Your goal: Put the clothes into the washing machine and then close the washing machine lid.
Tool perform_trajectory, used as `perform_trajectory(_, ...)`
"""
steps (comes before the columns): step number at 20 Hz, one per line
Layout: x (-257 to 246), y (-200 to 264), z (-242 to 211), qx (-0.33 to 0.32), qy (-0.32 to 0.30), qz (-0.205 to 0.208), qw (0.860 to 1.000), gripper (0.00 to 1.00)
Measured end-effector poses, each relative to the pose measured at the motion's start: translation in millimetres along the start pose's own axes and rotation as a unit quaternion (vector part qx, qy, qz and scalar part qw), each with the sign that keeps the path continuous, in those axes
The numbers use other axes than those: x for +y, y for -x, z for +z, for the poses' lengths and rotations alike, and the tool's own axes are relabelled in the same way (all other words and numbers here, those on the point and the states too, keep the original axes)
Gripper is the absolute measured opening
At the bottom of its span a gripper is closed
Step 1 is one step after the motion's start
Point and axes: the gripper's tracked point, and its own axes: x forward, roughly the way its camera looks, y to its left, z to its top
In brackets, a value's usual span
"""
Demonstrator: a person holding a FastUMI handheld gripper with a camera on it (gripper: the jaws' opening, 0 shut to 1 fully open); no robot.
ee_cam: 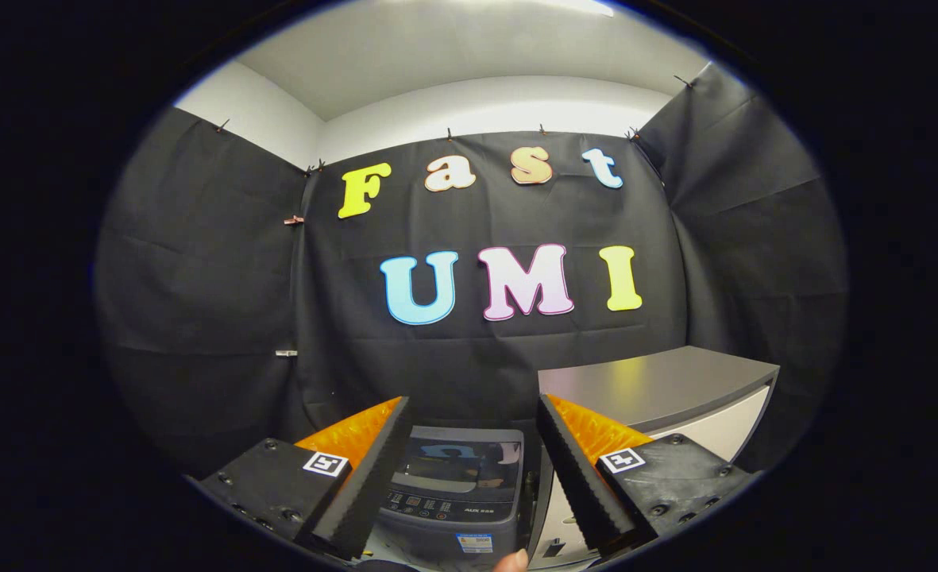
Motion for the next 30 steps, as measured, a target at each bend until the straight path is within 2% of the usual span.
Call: perform_trajectory(30,-6.1,6.3,2.9,-0.008,-0.004,-0.012,1.0,0.99)
